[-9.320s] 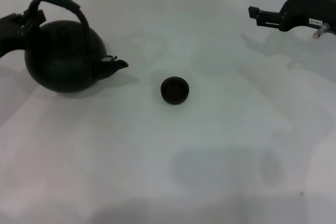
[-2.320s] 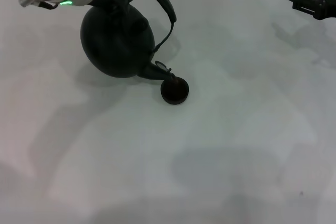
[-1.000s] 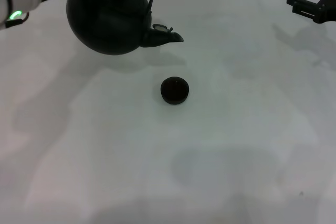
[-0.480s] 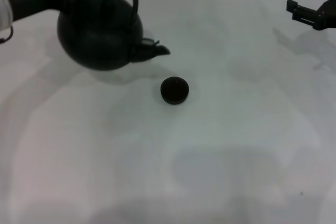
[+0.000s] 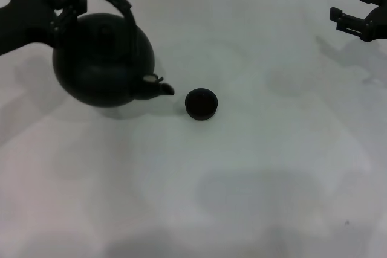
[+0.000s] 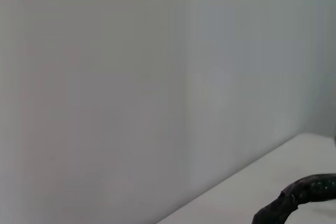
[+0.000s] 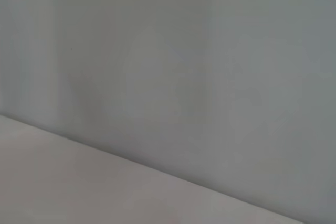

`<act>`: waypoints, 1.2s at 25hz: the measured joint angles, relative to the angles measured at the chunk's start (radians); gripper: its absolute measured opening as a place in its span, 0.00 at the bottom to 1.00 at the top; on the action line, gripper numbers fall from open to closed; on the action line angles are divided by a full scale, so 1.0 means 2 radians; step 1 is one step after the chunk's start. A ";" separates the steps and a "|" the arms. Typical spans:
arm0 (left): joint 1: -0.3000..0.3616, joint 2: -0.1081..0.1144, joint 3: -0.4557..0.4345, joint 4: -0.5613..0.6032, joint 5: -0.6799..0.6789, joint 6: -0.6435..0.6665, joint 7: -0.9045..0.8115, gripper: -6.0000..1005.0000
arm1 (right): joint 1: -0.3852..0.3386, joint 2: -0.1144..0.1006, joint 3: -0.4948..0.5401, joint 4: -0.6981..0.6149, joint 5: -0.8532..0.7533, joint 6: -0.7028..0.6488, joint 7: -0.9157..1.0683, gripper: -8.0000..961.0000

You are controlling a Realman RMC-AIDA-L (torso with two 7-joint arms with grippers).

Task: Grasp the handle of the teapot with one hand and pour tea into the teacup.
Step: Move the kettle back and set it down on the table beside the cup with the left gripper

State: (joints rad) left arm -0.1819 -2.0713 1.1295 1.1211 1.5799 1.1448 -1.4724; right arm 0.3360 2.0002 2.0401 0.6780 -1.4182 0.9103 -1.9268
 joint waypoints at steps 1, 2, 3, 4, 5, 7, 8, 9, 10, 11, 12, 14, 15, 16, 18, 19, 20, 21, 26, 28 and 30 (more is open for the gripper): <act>-0.002 0.000 -0.011 -0.015 -0.007 0.013 0.015 0.13 | 0.000 0.000 0.000 0.000 0.000 0.000 0.000 0.88; -0.006 0.000 -0.026 -0.034 -0.014 0.029 0.034 0.13 | 0.000 0.000 0.000 0.000 0.000 -0.001 0.001 0.88; -0.008 0.000 -0.036 -0.046 -0.018 0.037 0.043 0.13 | 0.000 0.000 0.000 0.000 0.000 -0.001 0.001 0.88; -0.010 0.000 -0.045 -0.056 -0.020 0.042 0.051 0.13 | 0.000 0.000 0.000 0.000 0.000 -0.001 0.001 0.88; -0.012 0.000 -0.054 -0.069 -0.021 0.047 0.059 0.13 | 0.001 0.000 0.000 0.000 0.000 -0.001 0.001 0.88; -0.019 0.001 -0.071 -0.095 -0.023 0.055 0.075 0.13 | 0.001 0.000 0.000 -0.001 0.000 -0.001 0.001 0.88; -0.022 0.001 -0.076 -0.105 -0.023 0.058 0.081 0.13 | 0.002 0.000 0.000 -0.001 0.000 -0.001 0.001 0.88; -0.026 0.002 -0.080 -0.115 -0.023 0.060 0.088 0.13 | 0.002 0.000 0.000 -0.001 0.000 -0.001 0.001 0.88; -0.031 0.003 -0.083 -0.130 -0.022 0.061 0.097 0.13 | 0.002 0.000 0.000 -0.001 0.000 -0.001 0.001 0.88; -0.038 0.004 -0.085 -0.143 -0.021 0.060 0.104 0.13 | 0.003 0.000 -0.001 -0.001 -0.001 -0.001 0.001 0.88; -0.043 0.005 -0.085 -0.152 -0.020 0.060 0.107 0.13 | 0.004 0.000 -0.001 -0.002 -0.001 -0.001 0.002 0.88; -0.056 0.008 -0.087 -0.174 -0.020 0.059 0.114 0.13 | 0.005 0.000 -0.001 -0.002 -0.001 -0.001 0.002 0.88; -0.060 0.009 -0.088 -0.179 -0.019 0.059 0.116 0.13 | 0.005 0.000 -0.001 -0.002 -0.001 -0.001 0.002 0.88; -0.064 0.009 -0.089 -0.186 -0.019 0.058 0.117 0.13 | 0.006 0.000 -0.001 -0.002 -0.001 -0.001 0.002 0.88; -0.072 0.010 -0.091 -0.196 -0.017 0.054 0.118 0.13 | 0.006 0.000 -0.001 -0.002 -0.001 -0.001 0.002 0.88; -0.073 0.010 -0.091 -0.199 -0.016 0.050 0.119 0.13 | 0.006 0.000 -0.001 -0.002 -0.001 -0.001 0.002 0.88; -0.075 0.011 -0.091 -0.201 -0.015 0.046 0.119 0.13 | 0.006 0.000 -0.001 -0.002 -0.001 -0.001 0.002 0.88; -0.077 0.011 -0.091 -0.203 -0.014 0.043 0.120 0.13 | 0.006 0.000 -0.001 -0.002 -0.001 -0.001 0.002 0.88; -0.080 0.010 -0.092 -0.215 -0.013 0.029 0.131 0.13 | 0.006 0.000 -0.001 -0.002 -0.001 -0.003 0.002 0.88; -0.080 0.009 -0.092 -0.217 -0.013 0.027 0.137 0.13 | 0.006 0.000 -0.001 -0.002 -0.001 -0.005 0.002 0.88; -0.080 0.007 -0.092 -0.219 -0.011 0.022 0.143 0.13 | 0.006 0.000 -0.001 -0.002 -0.001 -0.007 0.001 0.88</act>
State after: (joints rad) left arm -0.3415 -2.0577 0.9464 0.6831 1.5582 1.1885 -1.1855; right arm 0.3482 2.0003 2.0386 0.6748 -1.4205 0.8961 -1.9240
